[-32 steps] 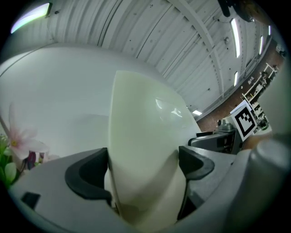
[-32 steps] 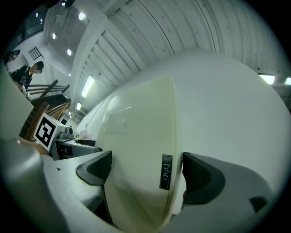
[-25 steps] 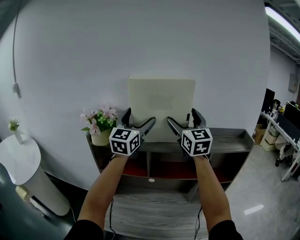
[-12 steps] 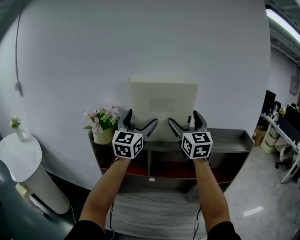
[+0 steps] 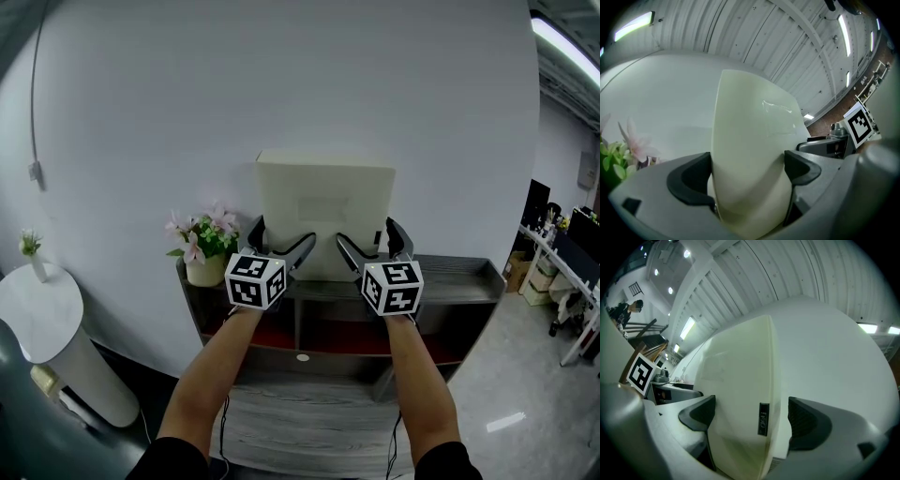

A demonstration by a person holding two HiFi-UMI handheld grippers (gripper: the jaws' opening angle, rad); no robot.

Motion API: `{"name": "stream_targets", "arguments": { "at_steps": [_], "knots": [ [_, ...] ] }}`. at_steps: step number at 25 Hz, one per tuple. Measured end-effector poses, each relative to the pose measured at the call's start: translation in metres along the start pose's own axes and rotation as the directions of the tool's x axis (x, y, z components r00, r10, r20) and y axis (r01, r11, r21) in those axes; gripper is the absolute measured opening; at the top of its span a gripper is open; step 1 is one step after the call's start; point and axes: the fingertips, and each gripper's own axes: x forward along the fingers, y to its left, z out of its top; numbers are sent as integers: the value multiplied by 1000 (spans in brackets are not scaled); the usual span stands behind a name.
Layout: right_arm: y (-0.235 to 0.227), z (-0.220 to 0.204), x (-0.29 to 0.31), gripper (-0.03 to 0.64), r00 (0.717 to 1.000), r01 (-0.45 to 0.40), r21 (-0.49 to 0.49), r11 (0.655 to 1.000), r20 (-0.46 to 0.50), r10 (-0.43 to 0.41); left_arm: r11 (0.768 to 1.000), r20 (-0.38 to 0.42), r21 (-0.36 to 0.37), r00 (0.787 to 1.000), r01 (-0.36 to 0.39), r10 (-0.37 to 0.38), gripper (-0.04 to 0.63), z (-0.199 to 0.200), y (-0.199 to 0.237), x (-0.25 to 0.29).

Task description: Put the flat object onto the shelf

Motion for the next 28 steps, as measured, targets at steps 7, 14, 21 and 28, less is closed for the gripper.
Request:
{"name": "stream_targets", "arguments": {
  "at_steps": [7,14,21,28],
  "knots": [
    [-5,-2,10,471,1000,18,-5,1000,-18,-18,1000,-35,-1,999,-23,23,482,-5,10,14],
    [-7,-8,10,471,999,18,-1,1000,-27,-18,999,-48,-9,998,-35,35,482,-14,14,13],
    [-1,-9,10,471,1000,17,-13,1000,-20,-17,999,-37,18,999,-29,30,482,-14,10,7],
    [1,-7,1,471,1000,21,-31,999,-2,-21,998,-3,54,1000,-31,31,482,-1,2,0]
  ]
}}
